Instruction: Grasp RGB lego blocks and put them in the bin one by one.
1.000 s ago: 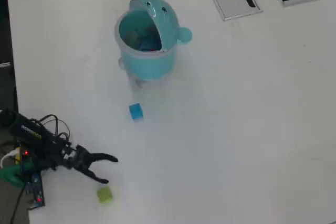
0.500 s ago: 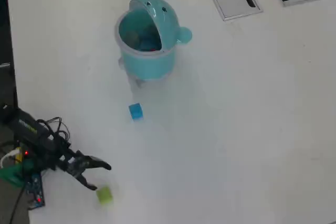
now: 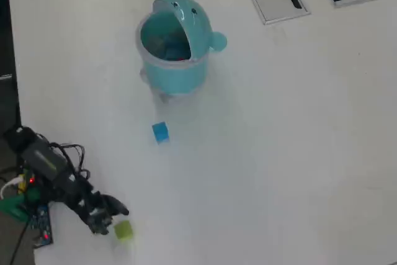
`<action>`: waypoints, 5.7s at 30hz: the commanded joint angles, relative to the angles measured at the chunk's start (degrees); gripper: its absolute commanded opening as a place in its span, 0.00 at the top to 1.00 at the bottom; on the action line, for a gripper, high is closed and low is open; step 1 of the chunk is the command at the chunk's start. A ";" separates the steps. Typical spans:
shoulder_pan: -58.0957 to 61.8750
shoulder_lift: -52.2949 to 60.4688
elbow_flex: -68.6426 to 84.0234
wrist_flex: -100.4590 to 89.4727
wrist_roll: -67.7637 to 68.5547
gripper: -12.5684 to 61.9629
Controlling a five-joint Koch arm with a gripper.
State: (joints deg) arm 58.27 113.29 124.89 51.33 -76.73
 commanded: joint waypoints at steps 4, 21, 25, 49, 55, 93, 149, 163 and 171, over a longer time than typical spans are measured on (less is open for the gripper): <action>1.49 -4.57 -9.14 -1.23 1.85 0.40; 2.29 -16.87 -13.89 -0.79 1.23 0.40; 1.93 -19.51 -15.29 -0.62 1.23 0.40; 2.11 -25.40 -21.80 7.56 -1.41 0.40; 3.16 -27.07 -22.24 10.37 -1.76 0.40; -5.27 -19.86 -20.30 -6.50 2.11 0.70; -51.59 20.04 -8.61 -17.23 -6.50 0.70; -65.92 15.21 -15.56 -28.56 -9.93 0.70; -71.54 6.94 -21.97 -34.19 -10.90 0.70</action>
State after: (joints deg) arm -13.36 119.44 109.34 22.06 -87.54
